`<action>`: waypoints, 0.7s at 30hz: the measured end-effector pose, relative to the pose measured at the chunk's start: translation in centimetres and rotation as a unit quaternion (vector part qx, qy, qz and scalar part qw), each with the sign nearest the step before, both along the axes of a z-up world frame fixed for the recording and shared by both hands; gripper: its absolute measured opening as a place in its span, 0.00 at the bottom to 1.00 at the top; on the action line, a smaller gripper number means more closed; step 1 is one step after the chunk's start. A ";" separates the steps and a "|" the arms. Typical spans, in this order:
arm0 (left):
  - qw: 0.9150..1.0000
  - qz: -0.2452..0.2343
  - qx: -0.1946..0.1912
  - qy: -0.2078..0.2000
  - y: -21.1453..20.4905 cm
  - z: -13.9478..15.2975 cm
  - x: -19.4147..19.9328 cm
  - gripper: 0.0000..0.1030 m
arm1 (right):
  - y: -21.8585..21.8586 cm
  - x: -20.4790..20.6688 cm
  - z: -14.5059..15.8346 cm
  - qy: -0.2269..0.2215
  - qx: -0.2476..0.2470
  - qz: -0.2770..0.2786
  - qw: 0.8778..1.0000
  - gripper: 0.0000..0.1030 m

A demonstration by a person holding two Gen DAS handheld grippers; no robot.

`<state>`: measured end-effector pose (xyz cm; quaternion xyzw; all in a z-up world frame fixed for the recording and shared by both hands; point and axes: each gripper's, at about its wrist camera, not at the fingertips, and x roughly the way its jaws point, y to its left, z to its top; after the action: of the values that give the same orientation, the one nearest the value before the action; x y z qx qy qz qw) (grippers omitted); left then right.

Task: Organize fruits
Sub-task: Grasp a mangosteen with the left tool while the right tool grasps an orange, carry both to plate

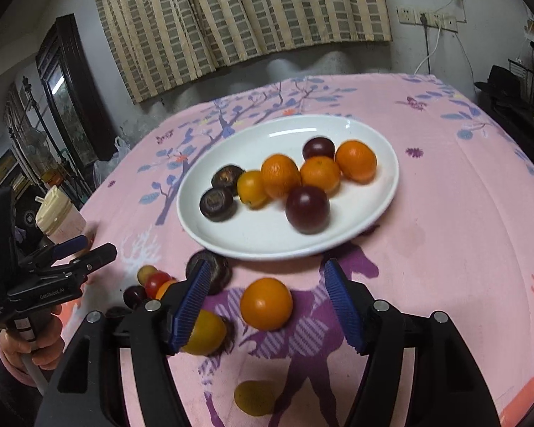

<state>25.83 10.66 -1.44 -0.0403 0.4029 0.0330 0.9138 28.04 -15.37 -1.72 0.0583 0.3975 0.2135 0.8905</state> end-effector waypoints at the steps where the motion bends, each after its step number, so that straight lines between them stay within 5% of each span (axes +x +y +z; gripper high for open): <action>1: 1.000 0.000 -0.007 0.002 0.2 0.0 -0.1 0.91 | 0.3 0.0 -0.2 0.004 -0.006 0.003 1.000 0.65; 11: 1.000 -0.005 -0.008 -0.001 0.1 0.8 -0.7 0.91 | 1.8 0.3 -2.4 0.025 -0.053 0.013 0.998 0.55; 14: 1.000 -0.019 -0.011 0.003 0.0 0.9 -0.7 0.91 | 2.1 0.5 -3.0 0.038 -0.055 0.024 0.997 0.41; 19: 0.993 -0.119 -0.009 0.026 -1.2 0.7 -1.6 0.91 | 1.9 0.4 -2.7 0.036 -0.046 0.020 0.998 0.37; 21: 0.987 -0.155 -0.013 0.029 -1.5 0.5 -2.5 0.83 | 1.6 0.5 -2.5 0.034 -0.042 0.013 0.998 0.37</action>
<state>23.33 9.12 -0.99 0.0114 0.4308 -0.1132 0.8952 28.49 -13.75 -4.18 0.0226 0.4372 0.2062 0.8751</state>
